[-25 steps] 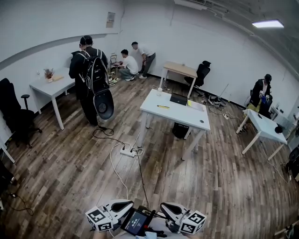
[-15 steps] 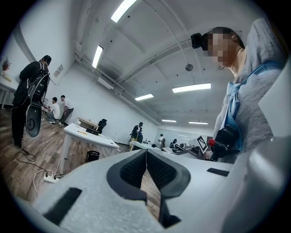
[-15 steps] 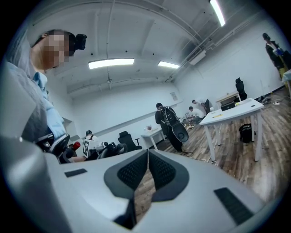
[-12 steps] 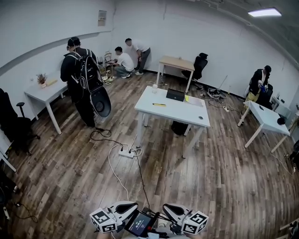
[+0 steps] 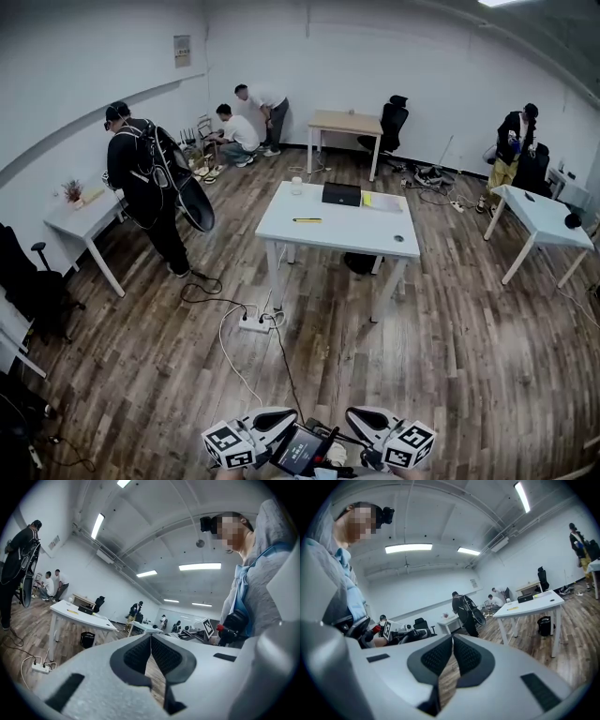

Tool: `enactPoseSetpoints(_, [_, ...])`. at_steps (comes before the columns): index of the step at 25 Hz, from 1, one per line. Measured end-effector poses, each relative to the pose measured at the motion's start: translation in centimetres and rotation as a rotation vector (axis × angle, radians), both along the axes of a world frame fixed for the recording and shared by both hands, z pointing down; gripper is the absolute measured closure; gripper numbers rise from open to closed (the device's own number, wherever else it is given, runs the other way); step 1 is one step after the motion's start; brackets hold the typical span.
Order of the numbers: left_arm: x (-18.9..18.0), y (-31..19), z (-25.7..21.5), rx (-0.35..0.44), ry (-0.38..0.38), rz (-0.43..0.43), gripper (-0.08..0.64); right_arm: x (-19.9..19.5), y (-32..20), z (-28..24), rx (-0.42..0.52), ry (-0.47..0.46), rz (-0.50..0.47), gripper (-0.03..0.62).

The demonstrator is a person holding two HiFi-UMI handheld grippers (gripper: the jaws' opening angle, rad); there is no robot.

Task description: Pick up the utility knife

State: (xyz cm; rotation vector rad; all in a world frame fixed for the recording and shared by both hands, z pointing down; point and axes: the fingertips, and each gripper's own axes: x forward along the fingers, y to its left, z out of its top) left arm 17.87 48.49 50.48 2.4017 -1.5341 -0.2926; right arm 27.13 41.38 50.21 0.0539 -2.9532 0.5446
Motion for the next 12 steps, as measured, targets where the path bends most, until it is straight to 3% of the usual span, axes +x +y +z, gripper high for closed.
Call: enactPoseSetpoints(12, [3.5, -12.1, -1.5, 0.012, -0.023, 0.016, 0.541, 3.3, -11.6, -0.7, 0.001, 0.004, 0.014, 0.561])
